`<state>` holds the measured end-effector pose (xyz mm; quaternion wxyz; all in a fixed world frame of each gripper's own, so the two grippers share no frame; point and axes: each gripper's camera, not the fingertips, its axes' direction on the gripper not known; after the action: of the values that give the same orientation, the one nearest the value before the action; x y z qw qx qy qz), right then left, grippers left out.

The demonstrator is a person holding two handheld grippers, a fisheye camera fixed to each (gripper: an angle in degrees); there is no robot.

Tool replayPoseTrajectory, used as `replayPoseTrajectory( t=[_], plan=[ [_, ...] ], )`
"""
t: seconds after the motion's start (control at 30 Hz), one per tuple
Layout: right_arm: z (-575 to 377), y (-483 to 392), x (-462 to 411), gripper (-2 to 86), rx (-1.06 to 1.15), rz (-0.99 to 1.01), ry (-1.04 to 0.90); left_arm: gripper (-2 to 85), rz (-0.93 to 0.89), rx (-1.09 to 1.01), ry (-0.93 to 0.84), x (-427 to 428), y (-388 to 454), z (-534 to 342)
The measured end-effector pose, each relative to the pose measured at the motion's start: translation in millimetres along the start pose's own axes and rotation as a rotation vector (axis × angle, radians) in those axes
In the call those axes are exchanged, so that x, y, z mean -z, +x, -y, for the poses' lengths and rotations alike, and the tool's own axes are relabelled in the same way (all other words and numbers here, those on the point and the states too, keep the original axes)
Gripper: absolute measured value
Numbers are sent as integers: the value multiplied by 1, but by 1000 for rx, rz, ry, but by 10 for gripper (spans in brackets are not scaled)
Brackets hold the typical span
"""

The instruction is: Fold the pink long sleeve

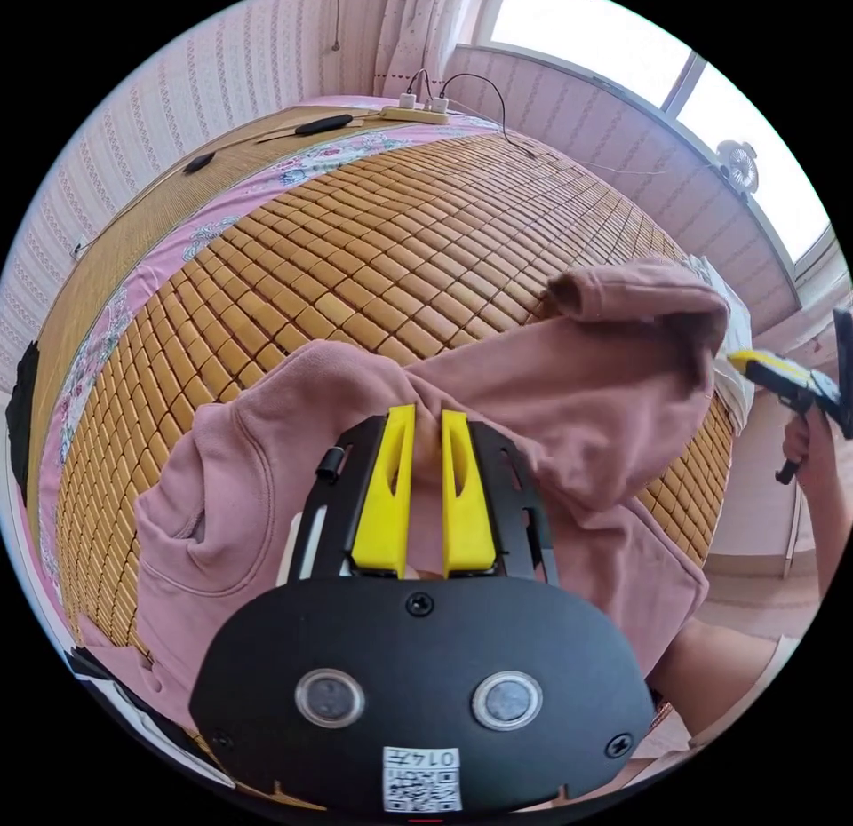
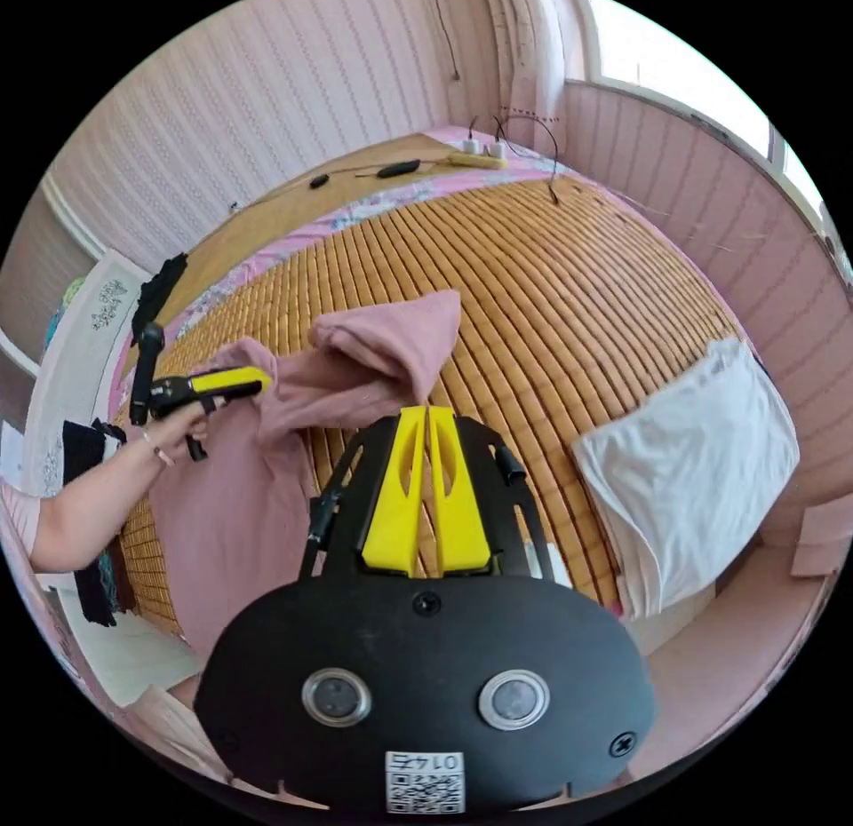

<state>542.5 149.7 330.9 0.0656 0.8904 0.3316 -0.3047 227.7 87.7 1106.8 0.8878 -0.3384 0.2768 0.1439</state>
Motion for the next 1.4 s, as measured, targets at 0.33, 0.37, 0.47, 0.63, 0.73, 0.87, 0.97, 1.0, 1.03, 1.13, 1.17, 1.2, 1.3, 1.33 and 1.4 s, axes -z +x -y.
replayPoseTrajectory(
  t=[0.33,0.37,0.47,0.63,0.73,0.87,0.97,1.0,1.03,1.13,1.17,1.2,1.3,1.33,1.4],
  plan=[
    [-34,-24,-21,128,101,-90,20,52,-66,-110,47,45,28,6],
    [-29,-35,-37,131,131,-82,20,56,-64,-120,42,41,35,9],
    [-21,-43,-87,113,125,-110,-89,66,-58,-142,-55,18,52,16],
    [-30,-18,-84,34,25,-33,-28,57,30,-222,-111,3,74,9],
    [-34,-24,-85,16,94,-59,-36,46,40,-250,-122,7,82,5],
    [-40,-32,-86,6,137,-90,-38,27,-4,-215,-124,15,78,-1],
    [-45,-34,-86,4,138,-83,-30,16,-11,-206,-127,21,78,-6],
    [-47,-36,-86,2,143,-86,-28,14,-9,-207,-126,23,78,-7],
    [-47,-37,-86,2,145,-87,-27,10,-2,-209,-122,26,80,-10],
    [-50,-38,-86,-1,146,-78,-23,2,11,-202,-105,34,82,-19],
    [-52,-36,-84,-2,126,-54,-17,0,6,-185,-97,38,82,-23],
    [-53,-30,-76,-3,86,-23,8,-1,2,-174,-93,40,81,-24],
    [-59,3,-32,-1,-43,43,157,-4,-24,-134,-66,57,78,-31],
    [-60,12,-21,-1,-71,50,190,-5,-34,-121,-24,68,79,-34],
    [-66,50,16,0,-175,33,293,-4,-40,-131,34,82,82,-35]
  ],
)
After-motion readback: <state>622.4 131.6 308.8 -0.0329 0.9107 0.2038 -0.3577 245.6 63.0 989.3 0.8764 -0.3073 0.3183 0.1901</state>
